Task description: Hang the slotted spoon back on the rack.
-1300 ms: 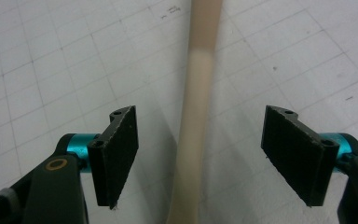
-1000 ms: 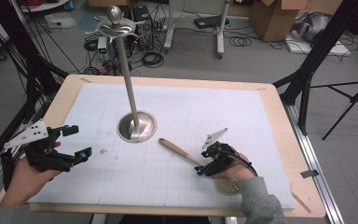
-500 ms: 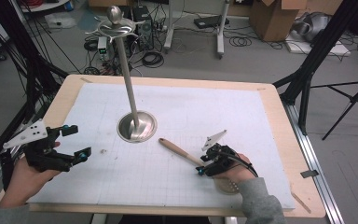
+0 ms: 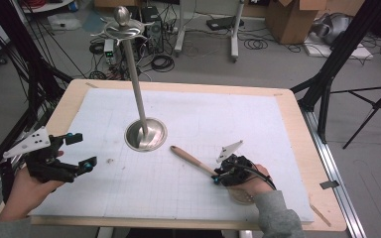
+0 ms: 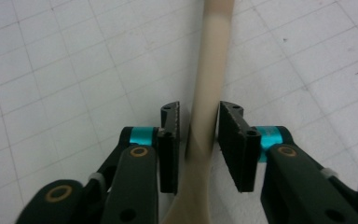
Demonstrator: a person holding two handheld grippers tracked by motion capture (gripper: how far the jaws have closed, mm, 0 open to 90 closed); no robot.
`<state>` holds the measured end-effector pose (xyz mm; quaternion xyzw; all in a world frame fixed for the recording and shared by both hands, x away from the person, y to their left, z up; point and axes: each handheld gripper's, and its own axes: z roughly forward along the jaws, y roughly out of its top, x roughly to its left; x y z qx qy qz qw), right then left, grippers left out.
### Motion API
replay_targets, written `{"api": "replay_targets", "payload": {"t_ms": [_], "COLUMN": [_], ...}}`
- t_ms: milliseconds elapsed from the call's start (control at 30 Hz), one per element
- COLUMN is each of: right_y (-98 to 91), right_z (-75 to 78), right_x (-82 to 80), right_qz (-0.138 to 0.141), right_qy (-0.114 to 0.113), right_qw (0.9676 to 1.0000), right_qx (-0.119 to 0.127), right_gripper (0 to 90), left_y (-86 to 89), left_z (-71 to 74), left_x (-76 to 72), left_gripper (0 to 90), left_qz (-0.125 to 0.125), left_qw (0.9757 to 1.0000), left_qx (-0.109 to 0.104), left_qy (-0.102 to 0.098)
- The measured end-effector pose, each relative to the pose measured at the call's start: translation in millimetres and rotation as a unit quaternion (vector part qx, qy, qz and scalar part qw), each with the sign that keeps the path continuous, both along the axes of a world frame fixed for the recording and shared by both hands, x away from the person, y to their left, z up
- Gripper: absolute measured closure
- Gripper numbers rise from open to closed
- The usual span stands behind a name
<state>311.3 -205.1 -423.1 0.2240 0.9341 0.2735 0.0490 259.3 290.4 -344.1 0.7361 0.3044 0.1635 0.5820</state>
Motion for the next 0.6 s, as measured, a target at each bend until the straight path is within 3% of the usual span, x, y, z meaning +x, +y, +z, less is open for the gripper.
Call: {"api": "replay_targets", "payload": {"t_ms": [333, 467, 600], "right_y": [0.8, 1.7, 1.3], "right_z": [1.3, 2.1, 2.4], "right_x": [-0.9, -2.7, -1.9], "right_qz": [-0.006, 0.022, 0.016], "right_qy": [0.003, -0.015, -0.017], "right_qw": [1.0000, 0.9996, 0.9997], "right_qx": [-0.004, -0.008, -0.007], "right_gripper": [76.0, 77.6, 77.8], "left_y": [-1.1, -0.8, -0.1], "left_z": [-0.8, -0.4, -0.1], "left_x": [0.3, 0.1, 0.1], "left_gripper": [1.8, 1.8, 1.7], "left_qz": [0.000, 0.001, 0.001], "left_qw": [1.0000, 1.0000, 1.0000], "left_qx": [0.002, 0.000, -0.001], "left_qy": [0.002, 0.001, 0.001]}}
